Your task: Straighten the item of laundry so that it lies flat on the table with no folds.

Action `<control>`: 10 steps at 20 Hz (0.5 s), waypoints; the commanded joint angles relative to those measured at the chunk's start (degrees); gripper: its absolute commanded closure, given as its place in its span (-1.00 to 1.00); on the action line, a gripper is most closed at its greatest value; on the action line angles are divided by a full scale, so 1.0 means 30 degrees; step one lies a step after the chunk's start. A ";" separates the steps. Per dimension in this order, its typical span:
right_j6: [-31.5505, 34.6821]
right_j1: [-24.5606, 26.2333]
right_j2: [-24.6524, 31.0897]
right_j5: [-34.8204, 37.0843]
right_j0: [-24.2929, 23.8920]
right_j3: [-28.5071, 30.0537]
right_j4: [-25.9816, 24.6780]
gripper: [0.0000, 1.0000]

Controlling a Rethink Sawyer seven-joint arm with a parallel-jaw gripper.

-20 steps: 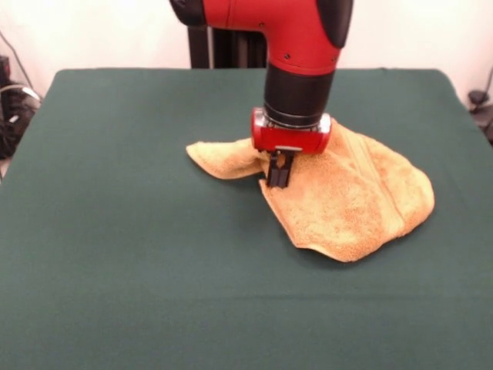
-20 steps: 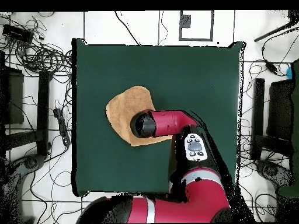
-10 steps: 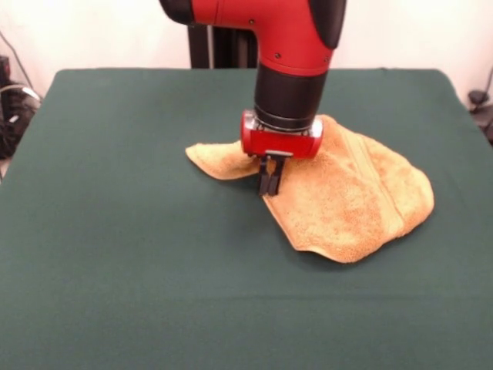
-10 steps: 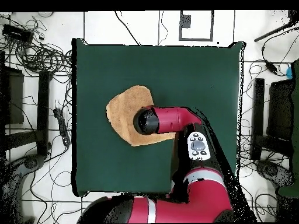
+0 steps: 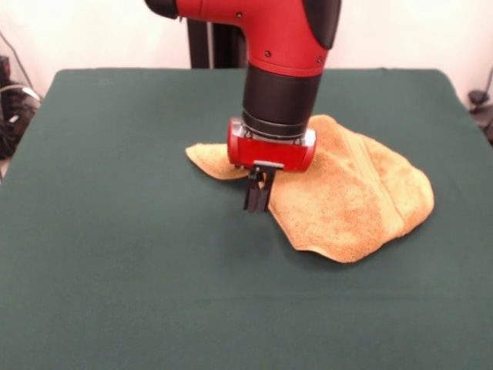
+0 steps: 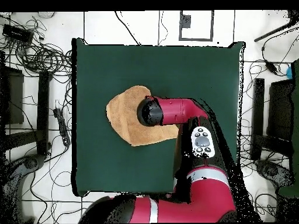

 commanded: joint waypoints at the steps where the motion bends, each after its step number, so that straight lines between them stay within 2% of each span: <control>1: 0.0662 0.0798 0.1259 0.0961 -0.0409 -0.0461 0.0270 1.00; 5: 0.0175 0.0733 0.2549 0.4521 -0.1346 0.0902 0.1985 1.00; 10: 0.0271 0.0575 0.2935 0.3972 -0.1664 0.1400 0.2210 1.00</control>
